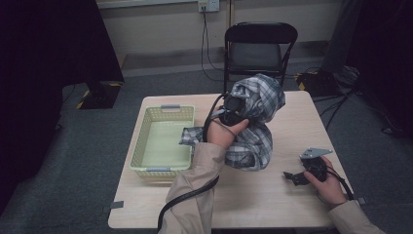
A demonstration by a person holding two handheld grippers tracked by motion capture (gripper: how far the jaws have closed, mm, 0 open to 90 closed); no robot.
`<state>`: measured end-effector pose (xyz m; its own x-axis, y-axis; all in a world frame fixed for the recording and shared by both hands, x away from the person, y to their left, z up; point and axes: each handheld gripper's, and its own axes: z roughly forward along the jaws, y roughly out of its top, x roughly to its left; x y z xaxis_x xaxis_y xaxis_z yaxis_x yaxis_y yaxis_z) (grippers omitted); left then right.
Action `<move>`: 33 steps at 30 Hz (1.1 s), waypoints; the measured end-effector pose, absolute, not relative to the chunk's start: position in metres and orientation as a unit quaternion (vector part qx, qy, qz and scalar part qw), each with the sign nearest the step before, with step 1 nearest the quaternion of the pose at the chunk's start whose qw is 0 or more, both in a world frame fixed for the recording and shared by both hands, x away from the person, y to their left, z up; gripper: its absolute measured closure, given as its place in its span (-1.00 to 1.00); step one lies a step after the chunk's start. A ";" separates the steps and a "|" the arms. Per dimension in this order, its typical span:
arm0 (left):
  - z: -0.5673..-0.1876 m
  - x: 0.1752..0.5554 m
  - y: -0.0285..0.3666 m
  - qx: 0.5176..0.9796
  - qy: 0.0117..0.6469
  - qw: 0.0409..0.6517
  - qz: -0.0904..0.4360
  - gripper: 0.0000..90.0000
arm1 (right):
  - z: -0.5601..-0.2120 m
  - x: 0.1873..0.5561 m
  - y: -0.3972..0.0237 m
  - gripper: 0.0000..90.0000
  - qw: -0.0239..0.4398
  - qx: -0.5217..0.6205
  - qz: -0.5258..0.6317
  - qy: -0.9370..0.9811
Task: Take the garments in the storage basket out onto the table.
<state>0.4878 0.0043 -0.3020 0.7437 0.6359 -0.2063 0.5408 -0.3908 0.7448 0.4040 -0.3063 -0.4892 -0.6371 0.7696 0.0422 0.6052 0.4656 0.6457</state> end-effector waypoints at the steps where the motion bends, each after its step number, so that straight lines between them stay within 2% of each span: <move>1: -0.303 0.488 0.003 0.831 0.354 0.425 0.056 0.22 | -0.489 0.404 -0.306 -1.00 0.129 0.406 0.320 0.846; 33: -0.329 0.492 -0.034 0.836 0.349 0.421 0.040 0.21 | -0.489 0.404 -0.306 -1.00 0.129 0.406 0.320 0.846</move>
